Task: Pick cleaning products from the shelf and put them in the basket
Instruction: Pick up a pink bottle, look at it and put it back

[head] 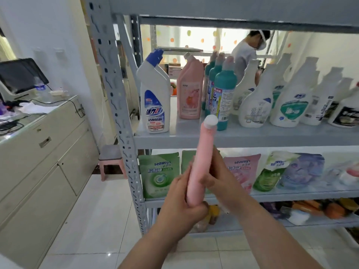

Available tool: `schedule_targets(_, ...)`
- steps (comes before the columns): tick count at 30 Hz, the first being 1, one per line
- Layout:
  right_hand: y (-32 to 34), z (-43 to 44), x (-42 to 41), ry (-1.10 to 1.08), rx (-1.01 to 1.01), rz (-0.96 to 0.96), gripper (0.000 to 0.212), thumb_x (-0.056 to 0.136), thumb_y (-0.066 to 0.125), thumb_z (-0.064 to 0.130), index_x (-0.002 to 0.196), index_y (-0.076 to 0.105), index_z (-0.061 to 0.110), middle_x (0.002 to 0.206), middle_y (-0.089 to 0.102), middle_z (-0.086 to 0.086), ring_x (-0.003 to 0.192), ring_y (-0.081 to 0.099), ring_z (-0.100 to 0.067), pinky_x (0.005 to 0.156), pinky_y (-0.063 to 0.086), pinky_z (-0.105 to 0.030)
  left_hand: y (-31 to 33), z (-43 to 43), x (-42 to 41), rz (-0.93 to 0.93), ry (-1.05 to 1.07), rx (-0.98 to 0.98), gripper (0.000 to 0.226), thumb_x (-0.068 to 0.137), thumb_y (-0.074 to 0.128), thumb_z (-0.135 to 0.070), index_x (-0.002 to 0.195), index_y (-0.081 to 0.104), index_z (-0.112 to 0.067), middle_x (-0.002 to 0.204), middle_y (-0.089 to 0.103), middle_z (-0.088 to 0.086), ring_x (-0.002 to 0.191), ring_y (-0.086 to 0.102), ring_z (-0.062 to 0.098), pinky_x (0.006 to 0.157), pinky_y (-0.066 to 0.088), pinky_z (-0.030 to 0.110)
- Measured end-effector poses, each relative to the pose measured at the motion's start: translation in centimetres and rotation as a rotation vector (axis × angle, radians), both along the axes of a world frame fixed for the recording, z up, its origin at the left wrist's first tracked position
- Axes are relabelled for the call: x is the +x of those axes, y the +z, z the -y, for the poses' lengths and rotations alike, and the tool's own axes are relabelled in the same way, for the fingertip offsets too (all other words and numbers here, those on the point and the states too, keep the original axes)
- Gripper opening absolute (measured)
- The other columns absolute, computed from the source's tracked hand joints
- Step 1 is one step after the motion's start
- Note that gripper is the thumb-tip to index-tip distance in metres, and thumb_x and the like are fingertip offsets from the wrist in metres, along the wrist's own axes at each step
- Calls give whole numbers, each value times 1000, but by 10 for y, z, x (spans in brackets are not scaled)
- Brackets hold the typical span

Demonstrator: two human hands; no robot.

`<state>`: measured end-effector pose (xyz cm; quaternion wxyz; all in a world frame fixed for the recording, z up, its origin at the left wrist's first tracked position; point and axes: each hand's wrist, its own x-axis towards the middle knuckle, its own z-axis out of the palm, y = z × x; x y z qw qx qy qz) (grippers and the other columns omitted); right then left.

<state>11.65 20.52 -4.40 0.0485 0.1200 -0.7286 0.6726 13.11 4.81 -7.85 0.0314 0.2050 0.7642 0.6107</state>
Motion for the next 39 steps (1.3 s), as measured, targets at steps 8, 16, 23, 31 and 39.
schedule_targets(8, 47, -76, -56, -89, -123, -86, 70, 56, 96, 57, 118, 62, 55, 118, 74, 5, 114, 70, -18, 86, 60, -32, 55, -47, -77, 57, -58, -12, 44, 72, 67, -53, 112, 48, -58, 102, 69, -23, 89, 71, 3, 75, 63, 33)
schedule_targets(16, 66, -124, -90, -572, 24, -311, 63, 71, 93, 38, 100, 46, 67, 109, 69, 24, 95, 72, -3, 78, 63, -44, 98, -88, -186, -198, 303, -4, 38, 89, 64, -40, 124, 50, -40, 124, 49, -17, 105, 55, -6, 96, 46, 23)
schedule_targets(23, 76, -147, -118, -712, 114, -428, 56, 80, 74, 50, 125, 40, 51, 123, 58, 5, 109, 63, -8, 88, 57, -35, 110, -116, -268, -175, 528, -9, 94, 78, 84, -28, 154, 28, -19, 149, 45, 8, 134, 52, 25, 111, 48, 44)
schedule_targets(31, 68, -147, -152, -785, 290, -589, 62, 89, 66, 18, 144, 39, 10, 120, 32, 0, 105, 42, 4, 91, 30, 3, 103, -121, -282, -112, 622, 31, 82, 91, 63, -8, 158, 16, -19, 154, 32, 12, 137, 47, 30, 111, 39, 32)
schedule_targets(39, 59, -139, -178, -816, 351, -644, 61, 90, 60, 15, 145, 39, -1, 125, 33, -11, 112, 35, -4, 100, 27, 2, 97, -118, -286, -105, 684, -71, 74, 91, 66, -13, 153, 26, -18, 148, 44, 11, 138, 40, 35, 114, 40, 54)
